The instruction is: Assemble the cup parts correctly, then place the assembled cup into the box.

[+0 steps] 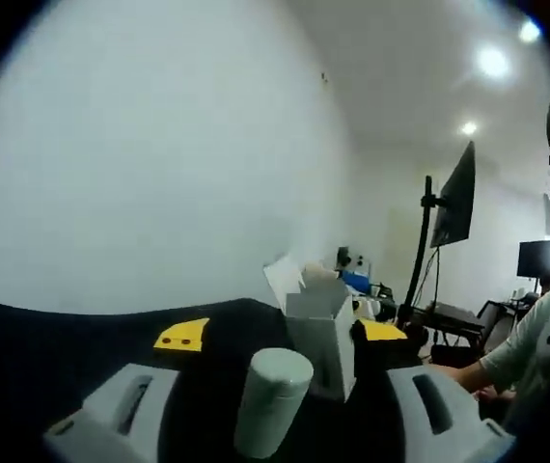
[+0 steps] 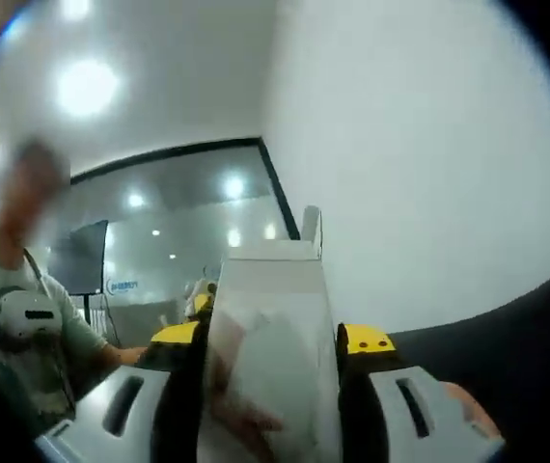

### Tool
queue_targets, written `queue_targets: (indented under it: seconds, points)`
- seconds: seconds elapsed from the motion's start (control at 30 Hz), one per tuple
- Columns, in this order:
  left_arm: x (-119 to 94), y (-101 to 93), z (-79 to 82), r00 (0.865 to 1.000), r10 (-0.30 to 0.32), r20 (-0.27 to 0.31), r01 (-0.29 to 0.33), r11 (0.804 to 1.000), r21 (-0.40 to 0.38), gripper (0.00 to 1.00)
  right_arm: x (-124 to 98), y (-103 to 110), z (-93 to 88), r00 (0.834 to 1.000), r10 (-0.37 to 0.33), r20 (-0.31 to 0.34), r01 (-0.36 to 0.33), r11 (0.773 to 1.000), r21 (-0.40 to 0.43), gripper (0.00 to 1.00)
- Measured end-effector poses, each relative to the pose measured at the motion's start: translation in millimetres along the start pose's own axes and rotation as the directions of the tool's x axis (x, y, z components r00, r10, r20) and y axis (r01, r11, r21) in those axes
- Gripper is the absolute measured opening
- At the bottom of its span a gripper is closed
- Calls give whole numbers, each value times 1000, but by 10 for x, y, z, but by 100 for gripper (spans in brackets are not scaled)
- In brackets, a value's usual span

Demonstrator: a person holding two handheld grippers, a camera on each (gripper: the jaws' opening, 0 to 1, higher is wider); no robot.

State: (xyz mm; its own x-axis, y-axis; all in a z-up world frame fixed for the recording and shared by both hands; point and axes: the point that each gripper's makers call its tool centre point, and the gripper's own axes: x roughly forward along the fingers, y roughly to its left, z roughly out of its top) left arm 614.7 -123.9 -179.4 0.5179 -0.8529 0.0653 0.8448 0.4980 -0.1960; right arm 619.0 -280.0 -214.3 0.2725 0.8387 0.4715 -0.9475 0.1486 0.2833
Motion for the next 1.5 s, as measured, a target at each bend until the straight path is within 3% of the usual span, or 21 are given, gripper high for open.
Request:
queue_targets:
  seconds: [0.23,0.37,0.57,0.63,0.73,0.93,1.03,1.13,1.17,1.2,1.33,1.5]
  points:
    - [64,-400,-120,996,-89,-11,88,996,-17,60,16,148,299,997,20,72,-20,1000,-12,52]
    - [178,-762,-202,991,-136,2,136,990,-29,62,17,331,563,991,55,122,-52,998,-30,52]
    - [534,-1191,-413,982,-186,17,187,978,-90,83,18,627,892,986,86,146,-76,995,-71,52]
    - [677,-1227,-501,981,-191,19,192,977,-98,84,33,729,946,984,101,148,-90,993,-74,52]
    - [895,-1333,-498,972,-227,59,233,962,-142,83,63,885,988,982,118,149,-106,991,-84,52]
    - [1270,-1513,-554,950,-308,50,312,940,-136,94,130,1080,936,981,138,138,-126,987,-97,52]
    - [1348,-1551,-584,946,-320,40,323,941,-105,86,162,1130,890,980,148,134,-136,986,-95,52]
    - [1362,-1510,-629,961,-278,5,278,961,-15,61,169,1107,834,985,127,119,-114,987,-111,52]
    - [1356,-1571,-644,955,-298,-12,298,955,-14,55,164,1102,821,986,125,112,-112,987,-118,52]
    - [1360,-1580,-663,954,-298,-22,298,954,-12,54,146,1127,805,984,141,107,-132,987,-92,52]
    - [1309,-1565,-721,950,-304,-65,306,952,19,53,132,1130,737,989,132,61,-124,985,-119,52]
    - [1258,-1460,-691,958,-275,-80,281,957,71,53,132,1075,623,993,75,-95,-91,978,-187,53]
